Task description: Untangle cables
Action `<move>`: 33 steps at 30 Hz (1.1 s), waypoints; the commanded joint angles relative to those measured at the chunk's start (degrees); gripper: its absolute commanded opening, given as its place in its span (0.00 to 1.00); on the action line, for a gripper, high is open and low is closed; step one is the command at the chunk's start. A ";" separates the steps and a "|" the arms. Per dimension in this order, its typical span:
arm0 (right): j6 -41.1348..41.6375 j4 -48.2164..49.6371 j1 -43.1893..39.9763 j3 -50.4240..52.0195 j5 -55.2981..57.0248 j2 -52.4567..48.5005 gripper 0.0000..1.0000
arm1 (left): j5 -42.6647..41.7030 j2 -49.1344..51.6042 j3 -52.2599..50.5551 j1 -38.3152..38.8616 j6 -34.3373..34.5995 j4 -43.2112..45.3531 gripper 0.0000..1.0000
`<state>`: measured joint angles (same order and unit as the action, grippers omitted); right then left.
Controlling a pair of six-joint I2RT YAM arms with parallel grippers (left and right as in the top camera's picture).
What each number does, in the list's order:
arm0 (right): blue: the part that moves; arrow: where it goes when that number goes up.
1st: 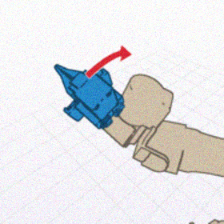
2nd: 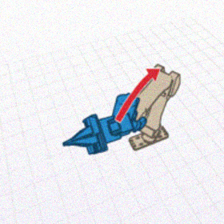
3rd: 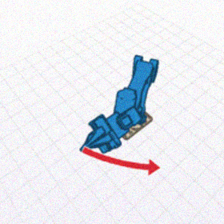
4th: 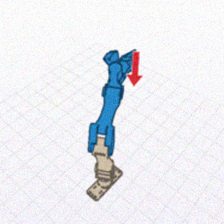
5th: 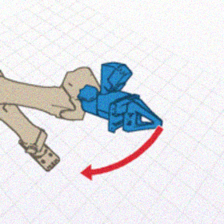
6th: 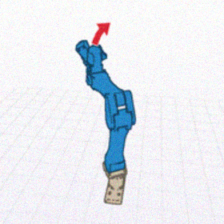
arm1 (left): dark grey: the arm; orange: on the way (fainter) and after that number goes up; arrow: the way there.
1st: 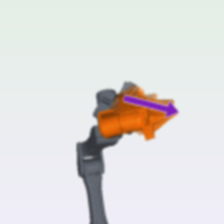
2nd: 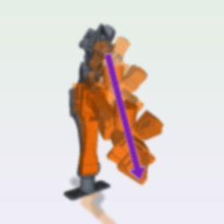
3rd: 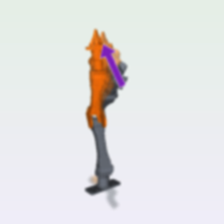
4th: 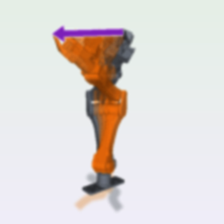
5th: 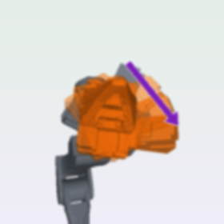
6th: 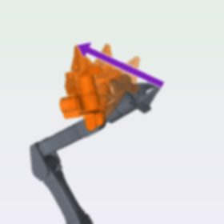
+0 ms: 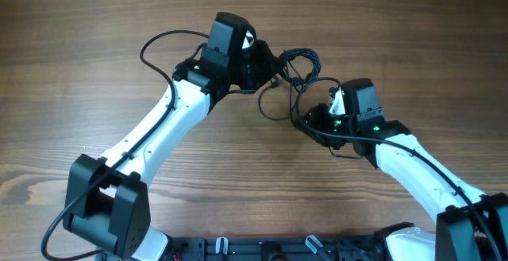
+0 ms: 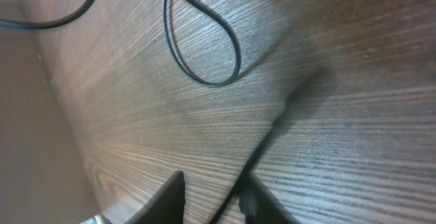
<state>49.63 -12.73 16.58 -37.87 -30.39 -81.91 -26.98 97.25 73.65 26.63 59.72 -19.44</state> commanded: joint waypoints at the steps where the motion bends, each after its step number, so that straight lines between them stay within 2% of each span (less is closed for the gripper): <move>1: -2.64 0.68 0.50 0.07 -1.03 0.70 0.04 | -0.85 0.37 0.17 -0.28 0.74 0.28 0.04; 8: -14.08 3.50 0.50 0.07 -8.98 0.70 0.04 | 1.29 0.37 0.17 -0.22 0.26 -0.81 0.04; 12: -19.80 4.79 0.17 0.04 -17.70 1.18 0.04 | 6.78 0.37 0.17 0.00 -7.06 -3.39 0.04; 16: -19.08 7.65 -1.14 -0.13 -22.73 3.67 0.04 | 11.08 0.37 0.17 0.94 -13.14 -6.45 0.04; 22: -15.45 12.00 -4.39 -0.22 -22.82 9.31 0.04 | 12.55 0.37 0.17 3.34 -22.84 -7.17 0.04; 28: -9.44 16.55 -6.23 -0.22 -22.84 11.32 0.04 | 16.85 0.37 0.17 5.84 -27.69 -7.65 0.04; 33: -7.02 16.55 -7.76 -0.22 -22.91 11.28 0.04 | 23.02 0.37 0.17 6.25 -27.82 -9.62 0.04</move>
<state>40.23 3.09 9.78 -37.87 -52.12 -71.48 -9.82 97.30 73.65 32.80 35.05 -28.21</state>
